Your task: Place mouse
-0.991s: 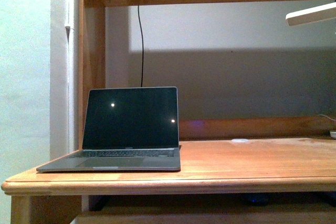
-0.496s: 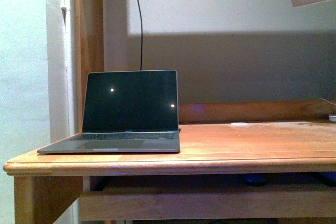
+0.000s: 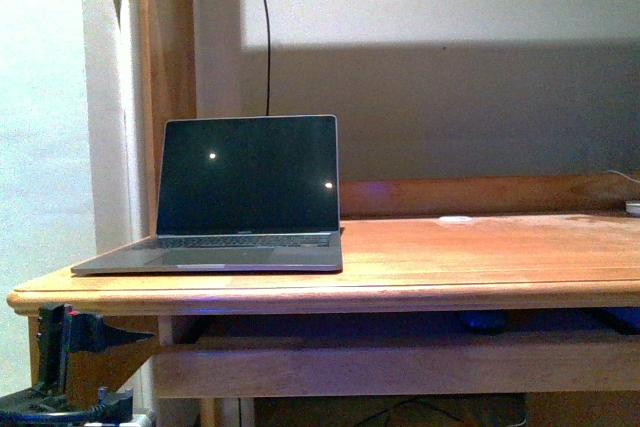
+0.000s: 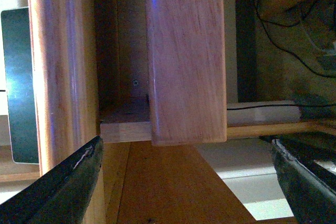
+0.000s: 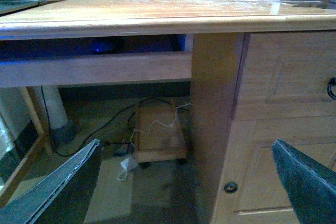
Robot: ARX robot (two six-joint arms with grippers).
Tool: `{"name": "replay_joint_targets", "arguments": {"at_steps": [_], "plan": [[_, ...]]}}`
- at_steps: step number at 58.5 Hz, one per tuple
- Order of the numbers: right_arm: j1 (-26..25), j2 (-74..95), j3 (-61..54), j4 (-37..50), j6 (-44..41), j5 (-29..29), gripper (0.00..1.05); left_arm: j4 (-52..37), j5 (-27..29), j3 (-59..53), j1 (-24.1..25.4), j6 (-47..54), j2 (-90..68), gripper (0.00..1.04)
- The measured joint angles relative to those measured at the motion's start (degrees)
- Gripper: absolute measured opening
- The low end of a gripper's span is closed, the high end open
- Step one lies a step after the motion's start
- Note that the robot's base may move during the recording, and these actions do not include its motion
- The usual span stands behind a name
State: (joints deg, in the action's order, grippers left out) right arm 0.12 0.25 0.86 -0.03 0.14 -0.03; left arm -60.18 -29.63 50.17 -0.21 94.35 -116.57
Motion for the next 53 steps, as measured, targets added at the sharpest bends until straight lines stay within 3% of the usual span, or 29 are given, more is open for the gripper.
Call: {"name": "replay_joint_targets", "arguments": {"at_steps": [41,53], "plan": [[0.0,0.0,0.0,0.0,0.0,0.0,0.97,4.3,-3.0,13.9,-2.1,-3.1,-9.7,0.97],[0.0,0.0,0.0,0.0,0.0,0.0,0.97,17.7,1.1,14.8,-3.1,-10.7,-7.4,0.97]]}}
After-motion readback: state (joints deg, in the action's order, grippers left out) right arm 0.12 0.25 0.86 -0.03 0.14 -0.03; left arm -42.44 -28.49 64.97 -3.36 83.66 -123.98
